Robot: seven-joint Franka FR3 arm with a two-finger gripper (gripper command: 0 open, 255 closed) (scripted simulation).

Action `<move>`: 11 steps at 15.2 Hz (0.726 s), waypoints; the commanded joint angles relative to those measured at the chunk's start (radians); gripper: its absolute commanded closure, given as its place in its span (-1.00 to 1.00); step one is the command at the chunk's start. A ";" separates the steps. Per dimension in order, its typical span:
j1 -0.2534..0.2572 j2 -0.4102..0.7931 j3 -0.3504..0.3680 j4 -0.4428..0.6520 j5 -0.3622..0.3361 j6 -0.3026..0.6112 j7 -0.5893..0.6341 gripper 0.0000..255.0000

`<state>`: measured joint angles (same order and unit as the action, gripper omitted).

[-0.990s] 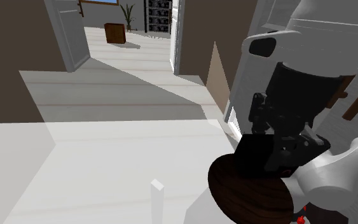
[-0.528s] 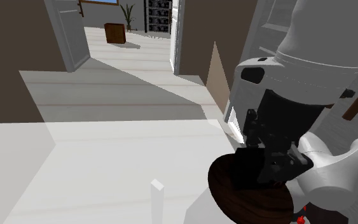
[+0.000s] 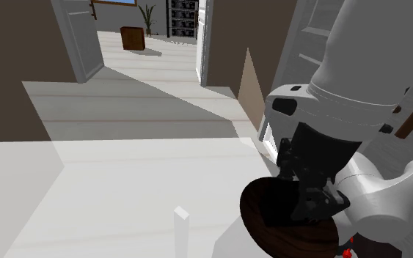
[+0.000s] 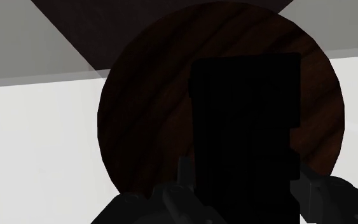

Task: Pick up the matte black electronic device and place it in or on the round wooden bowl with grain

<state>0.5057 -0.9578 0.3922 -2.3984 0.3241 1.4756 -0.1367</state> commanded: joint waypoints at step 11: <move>-0.009 0.026 -0.015 0.079 -0.016 -0.053 0.005 -1.00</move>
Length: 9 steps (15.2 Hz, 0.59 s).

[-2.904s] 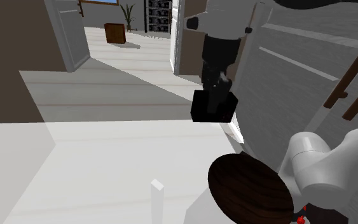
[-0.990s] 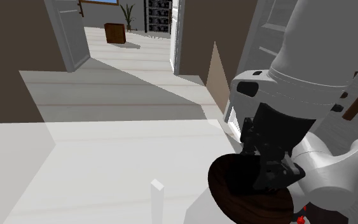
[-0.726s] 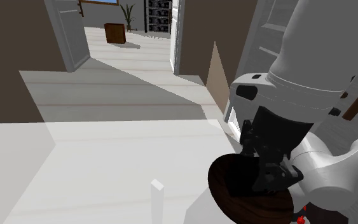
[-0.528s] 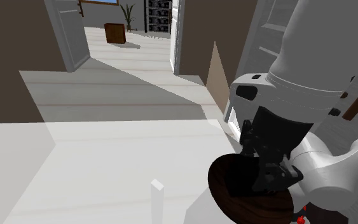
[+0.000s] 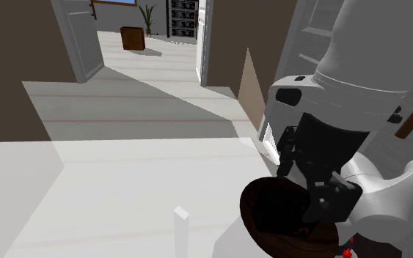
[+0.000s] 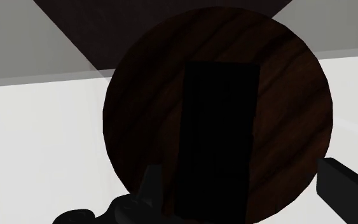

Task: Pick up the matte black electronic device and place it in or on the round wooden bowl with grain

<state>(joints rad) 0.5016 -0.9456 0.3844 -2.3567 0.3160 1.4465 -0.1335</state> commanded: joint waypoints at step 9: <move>-0.012 0.040 -0.018 0.111 -0.020 -0.072 0.007 -1.00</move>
<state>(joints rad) 0.4896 -0.9051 0.3660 -2.2456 0.2957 1.3750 -0.1264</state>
